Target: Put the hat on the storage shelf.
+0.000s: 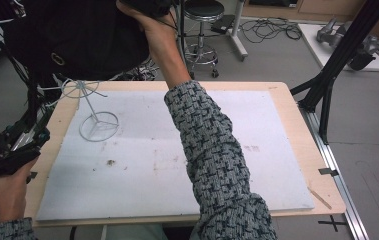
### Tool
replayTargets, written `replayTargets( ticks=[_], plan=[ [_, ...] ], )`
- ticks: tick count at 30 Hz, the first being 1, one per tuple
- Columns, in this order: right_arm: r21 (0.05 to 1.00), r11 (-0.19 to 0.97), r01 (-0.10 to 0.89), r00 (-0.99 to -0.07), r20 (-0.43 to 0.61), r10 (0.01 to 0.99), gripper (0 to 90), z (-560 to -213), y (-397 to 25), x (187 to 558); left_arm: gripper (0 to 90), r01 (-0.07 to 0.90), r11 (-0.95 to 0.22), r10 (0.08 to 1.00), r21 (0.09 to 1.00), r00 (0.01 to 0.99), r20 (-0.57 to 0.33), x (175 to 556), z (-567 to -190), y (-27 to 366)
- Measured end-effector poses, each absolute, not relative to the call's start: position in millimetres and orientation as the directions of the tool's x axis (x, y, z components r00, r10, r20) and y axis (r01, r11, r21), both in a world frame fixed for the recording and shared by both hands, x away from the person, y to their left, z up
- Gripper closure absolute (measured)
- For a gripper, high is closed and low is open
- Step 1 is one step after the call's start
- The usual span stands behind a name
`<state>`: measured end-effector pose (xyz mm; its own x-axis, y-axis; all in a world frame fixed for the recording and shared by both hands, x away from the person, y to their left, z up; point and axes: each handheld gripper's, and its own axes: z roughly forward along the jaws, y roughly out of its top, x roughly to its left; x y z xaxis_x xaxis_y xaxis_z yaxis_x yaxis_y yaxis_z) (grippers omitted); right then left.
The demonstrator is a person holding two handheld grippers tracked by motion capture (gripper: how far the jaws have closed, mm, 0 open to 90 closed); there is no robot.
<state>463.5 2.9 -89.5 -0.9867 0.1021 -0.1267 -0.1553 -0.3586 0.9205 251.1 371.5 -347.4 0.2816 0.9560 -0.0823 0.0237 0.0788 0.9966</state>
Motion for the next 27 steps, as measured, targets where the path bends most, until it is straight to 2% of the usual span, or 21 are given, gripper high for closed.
replayTargets(
  ticks=[27],
  plan=[
    [0.979,-0.125,-0.163,-0.977,-0.142,0.161,62.6,-151,-1,464,21.6,0.030,0.069,0.953,0.997,0.293,-0.074,254,-348,366]
  ],
)
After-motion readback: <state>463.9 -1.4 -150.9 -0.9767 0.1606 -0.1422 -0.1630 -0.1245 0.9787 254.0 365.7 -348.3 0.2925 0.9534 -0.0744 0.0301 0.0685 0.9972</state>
